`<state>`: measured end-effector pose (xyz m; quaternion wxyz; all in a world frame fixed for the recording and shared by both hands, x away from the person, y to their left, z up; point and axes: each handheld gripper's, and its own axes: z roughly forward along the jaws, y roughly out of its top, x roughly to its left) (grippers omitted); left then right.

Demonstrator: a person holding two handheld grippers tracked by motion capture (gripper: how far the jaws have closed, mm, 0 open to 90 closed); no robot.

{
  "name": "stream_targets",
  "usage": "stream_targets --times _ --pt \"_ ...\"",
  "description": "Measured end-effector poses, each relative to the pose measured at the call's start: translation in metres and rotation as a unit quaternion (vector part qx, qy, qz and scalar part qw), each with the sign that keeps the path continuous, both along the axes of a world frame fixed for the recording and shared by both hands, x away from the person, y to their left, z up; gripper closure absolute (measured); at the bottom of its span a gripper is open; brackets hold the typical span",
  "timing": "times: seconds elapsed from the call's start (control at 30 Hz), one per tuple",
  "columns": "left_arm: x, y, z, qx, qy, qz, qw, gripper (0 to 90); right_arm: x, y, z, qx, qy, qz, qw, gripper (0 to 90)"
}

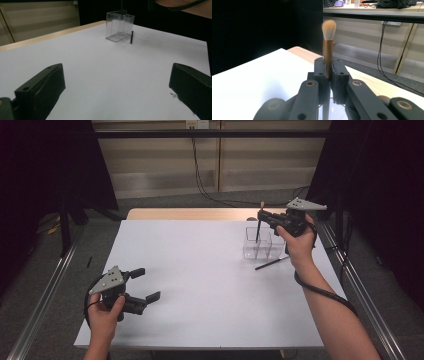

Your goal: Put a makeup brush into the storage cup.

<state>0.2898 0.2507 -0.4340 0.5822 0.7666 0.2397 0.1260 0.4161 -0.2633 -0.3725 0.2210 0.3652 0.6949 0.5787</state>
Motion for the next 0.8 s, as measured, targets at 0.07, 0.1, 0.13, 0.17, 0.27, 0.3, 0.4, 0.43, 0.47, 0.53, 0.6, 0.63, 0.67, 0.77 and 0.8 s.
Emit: stream_targets --times 0.07,0.1,0.13,0.17,0.27,0.3,0.4,0.43,0.47,0.53,0.6,0.63,0.67,0.77,0.8 --pt "0.0002 0.0000 0.0005 0.001 -0.001 0.000 1.0000 0.3 0.0003 -0.0001 -0.0014 0.003 0.001 0.000 1.0000 84.4" --pt "0.0001 0.0000 0.0008 0.000 -0.001 0.000 1.0000 0.3 0.0004 -0.0002 -0.0019 0.002 0.001 -0.001 1.0000 84.4" --pt "0.0000 0.0000 0.0011 0.001 -0.002 -0.001 1.0000 0.2 0.0006 -0.0005 -0.0023 0.002 0.001 -0.001 1.0000 84.4" --pt "0.0000 0.0000 0.0013 0.002 -0.003 -0.001 1.0000 0.3 0.0007 -0.0007 -0.0026 0.001 0.001 -0.002 1.0000 84.4" --pt "0.0002 -0.0001 0.0007 0.002 -0.002 -0.002 1.0000 0.3 0.0003 -0.0015 -0.0030 0.000 0.002 -0.003 1.0000 84.4" --pt "0.0003 -0.0001 0.0006 0.002 -0.002 -0.002 1.0000 0.3 0.0000 -0.0017 -0.0032 0.000 0.004 -0.004 1.0000 84.4" --pt "0.0000 0.0000 0.0011 0.002 -0.003 -0.001 1.0000 0.3 -0.0003 -0.0019 -0.0048 0.000 0.005 -0.004 1.0000 84.4" --pt "-0.0001 0.0000 0.0013 0.002 -0.003 -0.001 1.0000 0.3 -0.0005 -0.0019 -0.0053 0.001 0.006 -0.004 1.0000 84.4" --pt "0.0000 0.0000 0.0014 0.002 -0.003 -0.001 1.0000 0.3 -0.0005 -0.0019 -0.0057 0.001 0.005 -0.004 1.0000 84.4" --pt "-0.0002 -0.0005 0.0010 -0.001 -0.002 -0.001 1.0000 0.3 -0.0007 -0.0019 -0.0063 0.000 0.006 -0.004 1.0000 84.4" --pt "-0.0001 -0.0004 0.0008 0.001 -0.002 -0.001 1.0000 0.3 -0.0010 -0.0020 -0.0066 -0.001 0.007 -0.005 1.0000 84.4" --pt "0.0000 -0.0004 0.0007 0.001 -0.002 -0.002 1.0000 0.3 -0.0011 -0.0022 -0.0066 -0.002 0.008 -0.005 1.0000 84.3" --pt "0.0000 -0.0006 0.0007 0.002 -0.001 -0.001 1.0000 0.3 -0.0013 -0.0025 -0.0064 -0.002 0.007 -0.005 1.0000 84.3" --pt "0.0000 -0.0005 0.0007 0.002 -0.002 -0.001 1.0000 0.3 -0.0018 -0.0038 -0.0059 -0.001 0.006 -0.007 1.0000 84.2" --pt "0.0000 -0.0005 0.0008 0.001 -0.002 -0.001 1.0000 0.3 -0.0021 -0.0042 -0.0058 -0.002 0.006 -0.006 1.0000 84.1"
